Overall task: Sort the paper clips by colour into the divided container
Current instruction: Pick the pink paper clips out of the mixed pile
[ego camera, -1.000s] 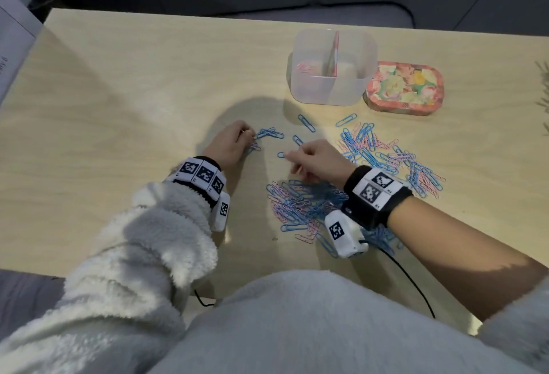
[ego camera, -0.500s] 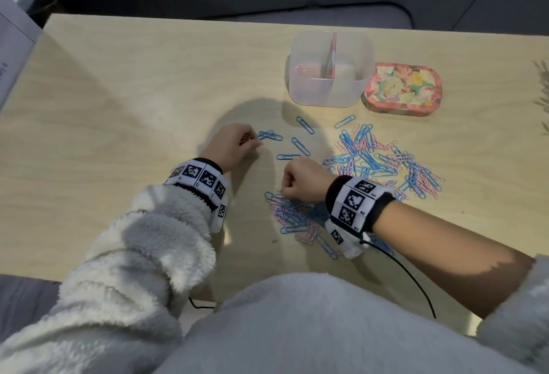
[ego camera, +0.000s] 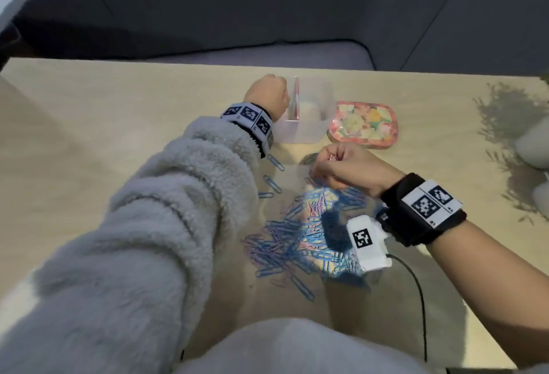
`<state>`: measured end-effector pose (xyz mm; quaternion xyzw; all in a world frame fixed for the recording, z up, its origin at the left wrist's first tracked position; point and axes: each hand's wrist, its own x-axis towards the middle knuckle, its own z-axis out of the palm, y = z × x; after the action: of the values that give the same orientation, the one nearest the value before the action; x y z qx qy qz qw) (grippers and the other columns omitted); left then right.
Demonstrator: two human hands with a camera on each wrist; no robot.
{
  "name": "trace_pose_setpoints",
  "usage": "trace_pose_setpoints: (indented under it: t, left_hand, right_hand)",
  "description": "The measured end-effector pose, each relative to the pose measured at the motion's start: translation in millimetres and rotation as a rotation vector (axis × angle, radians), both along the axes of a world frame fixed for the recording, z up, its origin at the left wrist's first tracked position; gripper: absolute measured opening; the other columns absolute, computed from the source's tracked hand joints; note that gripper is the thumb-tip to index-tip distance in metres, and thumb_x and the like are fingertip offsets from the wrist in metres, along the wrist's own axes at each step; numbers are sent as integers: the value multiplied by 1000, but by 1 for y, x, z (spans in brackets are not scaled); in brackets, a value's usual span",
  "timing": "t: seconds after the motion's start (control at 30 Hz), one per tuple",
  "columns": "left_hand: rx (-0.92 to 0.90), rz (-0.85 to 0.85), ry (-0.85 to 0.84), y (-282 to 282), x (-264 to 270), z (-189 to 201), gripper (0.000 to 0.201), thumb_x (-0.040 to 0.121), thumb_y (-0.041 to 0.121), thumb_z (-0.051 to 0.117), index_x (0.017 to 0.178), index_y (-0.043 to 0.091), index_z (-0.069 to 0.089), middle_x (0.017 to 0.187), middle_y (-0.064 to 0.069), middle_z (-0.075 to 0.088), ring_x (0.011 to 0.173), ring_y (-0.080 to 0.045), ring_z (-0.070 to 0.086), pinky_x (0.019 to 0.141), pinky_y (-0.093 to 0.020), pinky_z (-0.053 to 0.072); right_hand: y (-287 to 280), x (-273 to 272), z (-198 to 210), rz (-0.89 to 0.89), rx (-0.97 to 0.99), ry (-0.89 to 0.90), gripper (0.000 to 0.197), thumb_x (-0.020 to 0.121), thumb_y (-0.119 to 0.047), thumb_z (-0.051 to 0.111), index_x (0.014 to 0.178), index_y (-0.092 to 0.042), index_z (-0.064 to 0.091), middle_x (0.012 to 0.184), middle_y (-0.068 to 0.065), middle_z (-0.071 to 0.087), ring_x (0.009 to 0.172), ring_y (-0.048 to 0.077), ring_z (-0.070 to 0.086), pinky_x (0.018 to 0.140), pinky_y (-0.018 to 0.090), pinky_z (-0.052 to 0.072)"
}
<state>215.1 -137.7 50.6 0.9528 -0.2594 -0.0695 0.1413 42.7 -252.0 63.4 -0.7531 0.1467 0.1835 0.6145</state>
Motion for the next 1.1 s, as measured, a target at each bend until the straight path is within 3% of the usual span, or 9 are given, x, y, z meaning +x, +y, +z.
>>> trace_pose_setpoints:
  t: [0.17, 0.33, 0.47, 0.57, 0.7, 0.8, 0.9, 1.0, 1.1]
  left_hand:
    - [22, -2, 44, -6, -3, -10, 28, 91, 17, 42, 105, 3, 62, 112, -20, 64, 104, -37, 58, 87, -39, 46]
    - [-545, 100, 95, 28, -13, -1, 30, 86, 2, 40, 104, 7, 64, 115, -12, 63, 109, -25, 56, 98, -31, 42]
    - [-629, 145, 91, 70, -47, -4, 25, 85, 0, 45, 95, 8, 66, 108, -8, 63, 94, -12, 55, 78, -4, 42]
    - [-472, 112, 241, 103, -87, -17, 18, 87, 3, 51, 95, 10, 66, 99, -2, 63, 88, -10, 56, 74, -11, 43]
    - [-264, 10, 413, 144, -135, -38, 11, 84, 11, 62, 92, 14, 68, 93, -2, 62, 83, -15, 57, 71, -19, 42]
    - [-197, -3, 467, 158, -159, -52, 16, 80, 16, 69, 96, 13, 68, 93, -6, 61, 83, -18, 58, 75, -25, 45]
    - [-193, 27, 448, 158, -175, -63, 18, 78, 22, 71, 95, 15, 69, 90, -2, 55, 80, -15, 52, 74, -26, 41]
    - [-169, 70, 383, 153, -181, -69, 11, 79, 26, 68, 87, 19, 67, 89, -1, 57, 82, -17, 54, 77, -32, 44]
    - [-140, 109, 360, 156, -174, -69, 9, 82, 20, 65, 86, 12, 66, 92, -8, 59, 88, -22, 55, 76, -30, 40]
  right_hand:
    - [-8, 35, 12, -126, -93, -79, 26, 77, 7, 58, 58, -11, 53, 42, 1, 53, 30, 5, 36, 35, 12, 28]
    - [9, 94, 11, -230, -172, -166, 21, 77, 2, 53, 58, -9, 53, 54, 9, 48, 37, 11, 38, 36, 15, 27]
    - [32, 135, 3, -90, -479, -227, 15, 78, -8, 49, 66, -10, 59, 57, 7, 54, 37, 5, 44, 38, 19, 40]
    - [43, 144, -2, 107, -669, -186, 14, 85, -7, 47, 83, -5, 61, 93, 22, 67, 67, 23, 58, 69, 35, 52]
    - [45, 129, -3, 249, -787, -246, 44, 88, -4, 43, 131, -13, 48, 140, 11, 47, 130, 26, 42, 112, 33, 29]
    - [50, 82, -3, 142, -798, -526, 36, 87, -2, 41, 118, -9, 59, 124, 12, 58, 111, 26, 53, 99, 32, 36]
    - [60, 17, -26, 342, -629, -468, 22, 83, -4, 51, 96, -7, 68, 99, 11, 69, 87, 25, 59, 84, 32, 44]
    - [69, -24, -61, 688, -638, -292, 19, 80, -10, 61, 97, -8, 69, 98, 15, 62, 94, 29, 57, 83, 31, 38]
    - [64, -40, -77, 676, -687, -263, 21, 81, -13, 62, 102, -9, 65, 104, 14, 55, 100, 27, 52, 84, 31, 35]
